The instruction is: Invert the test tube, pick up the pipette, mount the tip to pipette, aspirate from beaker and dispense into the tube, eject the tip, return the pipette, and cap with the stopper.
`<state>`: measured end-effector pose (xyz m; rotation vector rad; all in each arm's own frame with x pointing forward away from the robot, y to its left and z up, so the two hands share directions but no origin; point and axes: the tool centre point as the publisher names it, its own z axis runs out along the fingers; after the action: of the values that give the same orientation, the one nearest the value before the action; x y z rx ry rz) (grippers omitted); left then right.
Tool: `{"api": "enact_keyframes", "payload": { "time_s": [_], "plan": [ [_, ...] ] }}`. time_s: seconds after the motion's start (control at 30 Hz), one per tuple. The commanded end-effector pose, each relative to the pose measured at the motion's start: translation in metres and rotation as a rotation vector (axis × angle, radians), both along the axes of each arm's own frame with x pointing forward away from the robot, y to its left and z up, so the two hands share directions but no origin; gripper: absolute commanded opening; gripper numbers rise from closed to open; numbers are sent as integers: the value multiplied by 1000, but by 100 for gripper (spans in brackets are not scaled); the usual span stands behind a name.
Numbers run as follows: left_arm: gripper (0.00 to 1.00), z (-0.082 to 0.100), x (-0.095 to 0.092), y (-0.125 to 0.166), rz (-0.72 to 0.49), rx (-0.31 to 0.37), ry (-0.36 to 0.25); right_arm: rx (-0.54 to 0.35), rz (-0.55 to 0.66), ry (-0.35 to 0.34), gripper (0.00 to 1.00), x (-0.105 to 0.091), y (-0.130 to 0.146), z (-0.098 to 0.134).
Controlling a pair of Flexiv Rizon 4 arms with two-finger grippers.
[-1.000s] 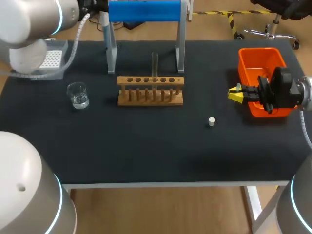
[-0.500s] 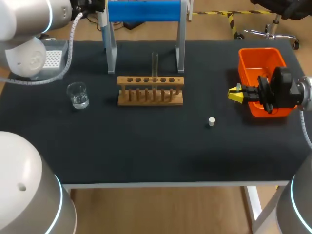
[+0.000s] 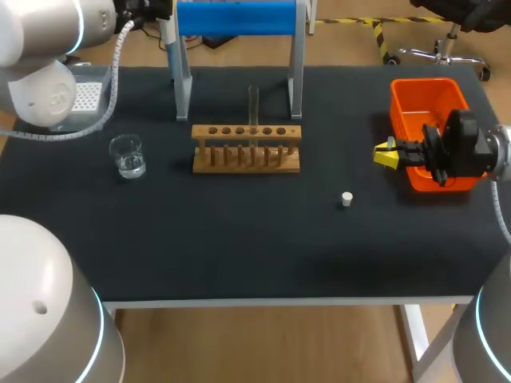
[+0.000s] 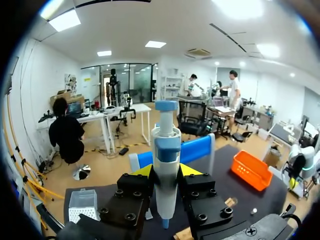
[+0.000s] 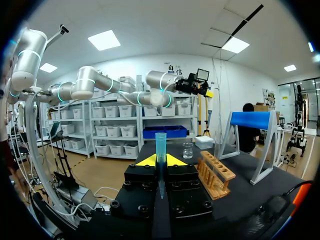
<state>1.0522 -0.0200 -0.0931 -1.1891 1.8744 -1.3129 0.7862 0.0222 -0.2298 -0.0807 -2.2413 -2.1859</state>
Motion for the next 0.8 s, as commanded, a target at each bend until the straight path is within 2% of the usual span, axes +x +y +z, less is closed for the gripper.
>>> {"api": "enact_keyframes", "payload": {
  "time_s": [0.03, 0.27, 0.5, 0.8],
  "plan": [
    [0, 8, -9, 0, -53, -8, -20, -1, 1, 0, 0, -1, -1, 0],
    [0, 23, -30, -5, -160, -19, -53, -1, 1, 0, 0, -1, -1, 0],
    [0, 35, -50, -5, -275, -69, -83, -1, 1, 0, 0, -1, -1, 0],
    [0, 51, -77, -9, -455, -74, -123, -1, 1, 0, 0, -1, -1, 0]
  ]
}}
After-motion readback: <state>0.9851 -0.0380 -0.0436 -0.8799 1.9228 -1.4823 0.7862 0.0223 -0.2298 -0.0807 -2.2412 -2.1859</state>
